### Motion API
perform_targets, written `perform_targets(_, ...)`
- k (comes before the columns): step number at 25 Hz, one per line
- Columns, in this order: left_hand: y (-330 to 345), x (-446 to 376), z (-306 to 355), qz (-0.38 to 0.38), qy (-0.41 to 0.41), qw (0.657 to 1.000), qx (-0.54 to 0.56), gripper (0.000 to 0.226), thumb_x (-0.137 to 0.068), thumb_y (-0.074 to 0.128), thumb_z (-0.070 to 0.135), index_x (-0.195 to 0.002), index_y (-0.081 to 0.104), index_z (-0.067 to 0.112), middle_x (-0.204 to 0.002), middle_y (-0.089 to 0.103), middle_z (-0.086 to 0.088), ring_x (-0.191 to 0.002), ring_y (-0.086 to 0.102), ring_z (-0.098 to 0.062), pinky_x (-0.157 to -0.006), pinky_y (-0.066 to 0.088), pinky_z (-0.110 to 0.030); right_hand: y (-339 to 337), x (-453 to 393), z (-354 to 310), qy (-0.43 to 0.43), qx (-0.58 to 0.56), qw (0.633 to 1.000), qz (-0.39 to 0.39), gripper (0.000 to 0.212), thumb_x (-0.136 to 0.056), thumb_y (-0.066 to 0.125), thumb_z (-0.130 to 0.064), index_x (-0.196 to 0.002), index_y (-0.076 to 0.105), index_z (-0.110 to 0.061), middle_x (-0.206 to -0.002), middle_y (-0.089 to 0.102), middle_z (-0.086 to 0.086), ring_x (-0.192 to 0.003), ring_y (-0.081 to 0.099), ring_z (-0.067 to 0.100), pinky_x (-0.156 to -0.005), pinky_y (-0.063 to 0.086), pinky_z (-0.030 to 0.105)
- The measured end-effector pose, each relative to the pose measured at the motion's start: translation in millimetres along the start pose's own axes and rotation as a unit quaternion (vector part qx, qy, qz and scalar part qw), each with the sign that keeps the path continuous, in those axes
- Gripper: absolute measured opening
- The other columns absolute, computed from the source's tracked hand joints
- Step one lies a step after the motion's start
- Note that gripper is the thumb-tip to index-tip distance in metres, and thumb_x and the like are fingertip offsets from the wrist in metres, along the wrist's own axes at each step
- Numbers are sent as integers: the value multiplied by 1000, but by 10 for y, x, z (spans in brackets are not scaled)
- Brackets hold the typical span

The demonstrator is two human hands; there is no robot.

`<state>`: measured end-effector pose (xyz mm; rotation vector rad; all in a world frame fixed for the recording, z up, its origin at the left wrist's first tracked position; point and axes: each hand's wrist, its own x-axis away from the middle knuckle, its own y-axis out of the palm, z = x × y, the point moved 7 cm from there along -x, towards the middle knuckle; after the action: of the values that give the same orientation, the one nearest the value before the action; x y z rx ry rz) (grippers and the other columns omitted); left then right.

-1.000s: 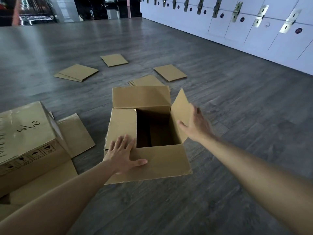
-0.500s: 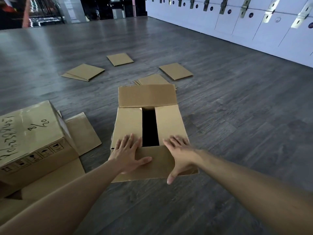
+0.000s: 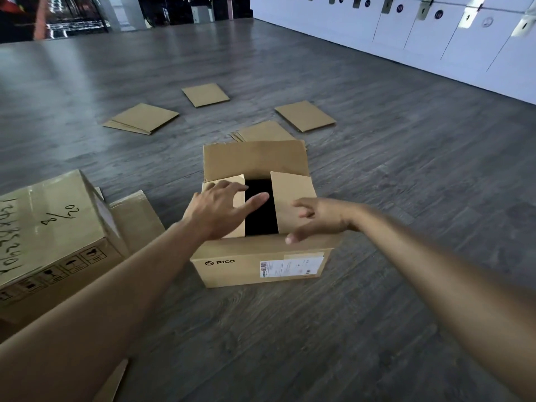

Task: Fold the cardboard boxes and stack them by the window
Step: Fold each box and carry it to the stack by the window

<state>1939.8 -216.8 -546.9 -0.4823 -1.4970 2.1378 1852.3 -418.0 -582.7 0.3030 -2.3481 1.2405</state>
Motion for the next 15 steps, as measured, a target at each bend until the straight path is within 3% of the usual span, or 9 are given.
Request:
perform_targets(3,-178,-112,-55,66,23,997,-30,97,-76,10,92,-139,52,32,-147,50,4,-136,42,-22,-109,33,-48,-274,-73,6,13,-5,993,116,125,-52,72,-83,-155,30,-25,-150,48,3,-136,47,22,-112,38,43)
perform_targets(6,-95,-179,-149,114,44,988,-96,88,-84,12,85,-142,48,30,-146,49,4,-133,43,-22,-107,31,-47,-372,-234,58,30,57,974,217,112,-60,63,-89,-148,39,-24,-145,52,6,-131,49,28,-108,37,50)
perform_targets(11,448,-258,-534,53,2,985,-164,95,-81,4,88,-152,31,30,-159,34,-3,-144,29,-24,-116,18,-50,-118,-601,320,64,120,949,283,102,-74,36,-92,-148,33,-21,-149,45,9,-137,38,34,-107,30,58)
perform_targets(15,870,-350,-804,-25,-42,991,-121,99,-77,6,90,-155,21,32,-166,14,-4,-152,9,-23,-119,8,-58,125,-889,529,91,94,952,278,105,-74,33,-91,-154,18,-23,-162,21,6,-145,23,33,-110,28,60)
